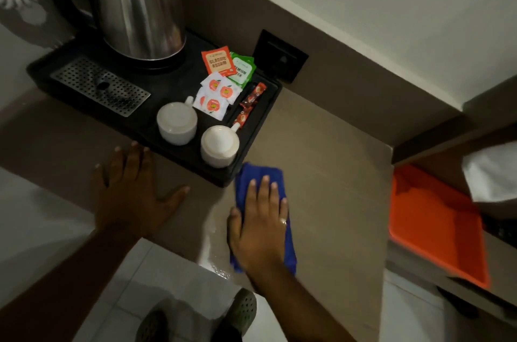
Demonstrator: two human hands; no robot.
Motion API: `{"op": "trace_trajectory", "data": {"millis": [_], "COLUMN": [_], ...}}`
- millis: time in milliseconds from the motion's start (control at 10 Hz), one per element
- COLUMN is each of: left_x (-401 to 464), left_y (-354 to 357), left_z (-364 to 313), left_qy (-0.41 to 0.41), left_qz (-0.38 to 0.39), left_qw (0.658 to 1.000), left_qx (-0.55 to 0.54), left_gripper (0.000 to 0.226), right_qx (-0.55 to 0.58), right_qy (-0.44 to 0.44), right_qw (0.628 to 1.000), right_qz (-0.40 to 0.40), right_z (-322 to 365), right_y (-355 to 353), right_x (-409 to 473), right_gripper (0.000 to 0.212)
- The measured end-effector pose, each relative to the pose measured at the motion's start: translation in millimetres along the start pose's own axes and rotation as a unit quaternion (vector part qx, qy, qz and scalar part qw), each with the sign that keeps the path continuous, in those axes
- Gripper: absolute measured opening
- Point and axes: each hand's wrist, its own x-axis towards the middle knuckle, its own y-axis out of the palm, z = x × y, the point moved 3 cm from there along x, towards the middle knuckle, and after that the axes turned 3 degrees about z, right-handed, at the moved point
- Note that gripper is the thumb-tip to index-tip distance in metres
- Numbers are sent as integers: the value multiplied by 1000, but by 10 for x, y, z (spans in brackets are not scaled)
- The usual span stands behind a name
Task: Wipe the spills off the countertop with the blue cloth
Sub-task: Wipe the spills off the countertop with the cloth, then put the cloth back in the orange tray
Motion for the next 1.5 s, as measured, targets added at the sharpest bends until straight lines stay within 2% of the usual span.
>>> {"op": "trace_trajectory", "data": {"millis": [100, 200, 300, 400, 500, 600, 700, 800, 900, 1000, 1100, 1200, 1300, 1400, 1500], "left_x": [-6, -4, 17, 31, -181, -582, -862, -968, -958, -941, -962, -1032, -1134, -1129, -979], "left_y": [1, 33, -27, 23, 103, -17, -146, -263, -322, -275, -162, 57, 279, 620, 941], "left_z": [3, 18, 55, 82, 77, -76, -451, -960, -1572, -2183, -2840, -3474, -4086, -4692, -5067], "left_qy": [14, 19, 46, 45, 81, 168, 295, 385, 441, 473, 503, 523, 558, 587, 564], "left_qz": [-1, 7, 14, 59, 86, 88, 85, 94, 74, 85, 88, 115, 118, 125, 147], "left_qw": [1000, 1000, 999, 997, 993, 980, 950, 917, 892, 876, 860, 845, 821, 795, 801], "left_qx": [-8, -16, -17, -13, -24, -56, -56, -54, -62, -33, 0, 15, 36, 88, 138], "left_gripper": [107, 108, 112, 116, 110, 106, 103, 107, 105, 104, 105, 103, 101, 95, 93], "right_qx": [-24, 8, 14, 21, 51, 191, 382, 532, 689, 786, 815, 860, 854, 849, 835], "right_qy": [-66, 78, 236, 265, 272, 301, 350, 365, 344, 337, 303, 286, 283, 295, 318], "right_qw": [997, 997, 970, 962, 957, 926, 840, 735, 587, 457, 423, 338, 353, 357, 385], "right_qz": [20, -2, -57, -63, -82, -124, -160, -210, -249, -244, -253, -253, -255, -255, -229], "right_z": [-538, -1340, -1706, -1759, -1792, -1793, -1857, -1953, -2103, -2305, -2732, -3372, -3836, -4485, -4985], "right_y": [-48, -174, -261, -252, -259, -359, -567, -872, -1058, -1103, -1110, -982, -1065, -1214, -1358], "right_x": [-428, -859, -1233, -1135, -1018, -1140, -1267, -1364, -1440, -1561, -1647, -1578, -1488, -1238, -838], "right_gripper": [65, 62, 64, 62, 56, 48, 39, 22, 24, 29, 25, 45, 47, 33, 33]}}
